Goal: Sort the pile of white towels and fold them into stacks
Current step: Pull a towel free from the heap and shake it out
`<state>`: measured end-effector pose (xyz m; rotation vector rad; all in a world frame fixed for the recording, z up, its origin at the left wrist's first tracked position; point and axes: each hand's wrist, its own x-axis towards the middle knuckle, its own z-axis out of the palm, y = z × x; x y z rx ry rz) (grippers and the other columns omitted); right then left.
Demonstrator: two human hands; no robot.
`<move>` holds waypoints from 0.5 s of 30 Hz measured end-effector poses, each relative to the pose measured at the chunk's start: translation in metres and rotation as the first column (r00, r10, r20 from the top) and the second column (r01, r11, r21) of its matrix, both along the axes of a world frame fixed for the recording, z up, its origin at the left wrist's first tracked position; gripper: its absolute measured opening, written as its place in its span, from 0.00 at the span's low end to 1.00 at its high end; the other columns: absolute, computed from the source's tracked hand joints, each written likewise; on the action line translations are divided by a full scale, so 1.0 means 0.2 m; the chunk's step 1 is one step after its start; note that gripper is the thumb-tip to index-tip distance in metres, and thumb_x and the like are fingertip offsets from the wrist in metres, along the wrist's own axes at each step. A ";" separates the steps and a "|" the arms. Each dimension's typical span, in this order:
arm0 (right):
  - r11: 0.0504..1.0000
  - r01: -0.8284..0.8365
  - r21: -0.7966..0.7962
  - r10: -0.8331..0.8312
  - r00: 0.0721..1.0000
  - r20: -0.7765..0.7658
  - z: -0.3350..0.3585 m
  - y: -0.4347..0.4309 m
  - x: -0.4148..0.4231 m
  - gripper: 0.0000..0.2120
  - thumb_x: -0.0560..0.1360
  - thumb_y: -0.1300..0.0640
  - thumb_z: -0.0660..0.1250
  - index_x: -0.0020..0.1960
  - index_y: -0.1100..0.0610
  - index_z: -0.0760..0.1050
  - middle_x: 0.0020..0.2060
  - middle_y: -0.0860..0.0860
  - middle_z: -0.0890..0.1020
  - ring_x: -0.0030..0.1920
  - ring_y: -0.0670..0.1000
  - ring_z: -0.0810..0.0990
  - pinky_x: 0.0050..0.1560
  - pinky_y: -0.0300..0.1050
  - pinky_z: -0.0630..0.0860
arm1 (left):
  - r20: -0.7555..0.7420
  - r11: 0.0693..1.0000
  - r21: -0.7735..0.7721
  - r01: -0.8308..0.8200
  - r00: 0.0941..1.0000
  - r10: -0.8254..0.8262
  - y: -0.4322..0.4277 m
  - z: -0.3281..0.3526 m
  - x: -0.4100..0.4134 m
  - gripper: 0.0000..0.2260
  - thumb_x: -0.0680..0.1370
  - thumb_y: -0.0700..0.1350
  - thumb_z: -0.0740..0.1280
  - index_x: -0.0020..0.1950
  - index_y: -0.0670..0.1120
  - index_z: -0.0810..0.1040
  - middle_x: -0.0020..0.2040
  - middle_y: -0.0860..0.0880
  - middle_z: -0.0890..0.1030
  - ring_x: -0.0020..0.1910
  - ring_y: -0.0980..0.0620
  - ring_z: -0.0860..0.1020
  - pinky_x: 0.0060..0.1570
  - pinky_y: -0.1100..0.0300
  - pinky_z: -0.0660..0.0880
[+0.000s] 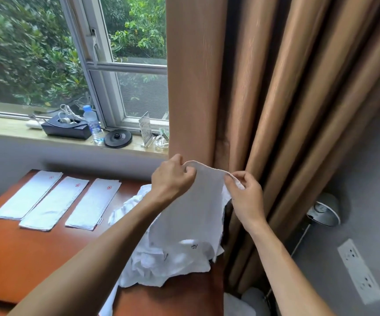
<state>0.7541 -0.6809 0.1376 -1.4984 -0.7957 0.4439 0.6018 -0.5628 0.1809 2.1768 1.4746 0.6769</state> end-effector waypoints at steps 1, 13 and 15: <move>1.000 -0.015 0.001 0.015 1.000 0.012 0.00 0.00 0.00 0.06 0.79 0.54 0.73 0.48 0.57 0.79 0.41 0.54 0.85 0.41 0.48 0.82 0.42 0.42 0.77 | 0.067 0.995 -0.090 0.029 0.998 -0.023 -0.02 0.00 0.01 0.07 0.76 0.49 0.62 0.46 0.46 0.71 0.40 0.47 0.79 0.43 0.41 0.77 0.40 0.52 0.70; 0.984 -0.178 -0.033 0.174 0.980 -0.098 -0.08 -0.04 -0.10 0.05 0.80 0.52 0.73 0.50 0.53 0.82 0.42 0.50 0.86 0.44 0.51 0.85 0.44 0.44 0.81 | 0.587 0.839 -0.369 0.400 0.800 -0.124 -0.16 -0.16 0.08 0.13 0.81 0.34 0.61 0.45 0.46 0.82 0.40 0.48 0.82 0.40 0.51 0.78 0.43 0.58 0.74; 0.982 -0.185 -0.025 0.181 0.977 -0.111 -0.09 -0.05 -0.09 0.05 0.80 0.52 0.73 0.51 0.53 0.82 0.43 0.51 0.87 0.47 0.53 0.86 0.46 0.45 0.82 | 0.646 0.780 -0.438 0.447 0.760 -0.073 -0.17 -0.18 0.07 0.14 0.79 0.32 0.60 0.52 0.45 0.83 0.47 0.46 0.87 0.49 0.49 0.84 0.53 0.56 0.79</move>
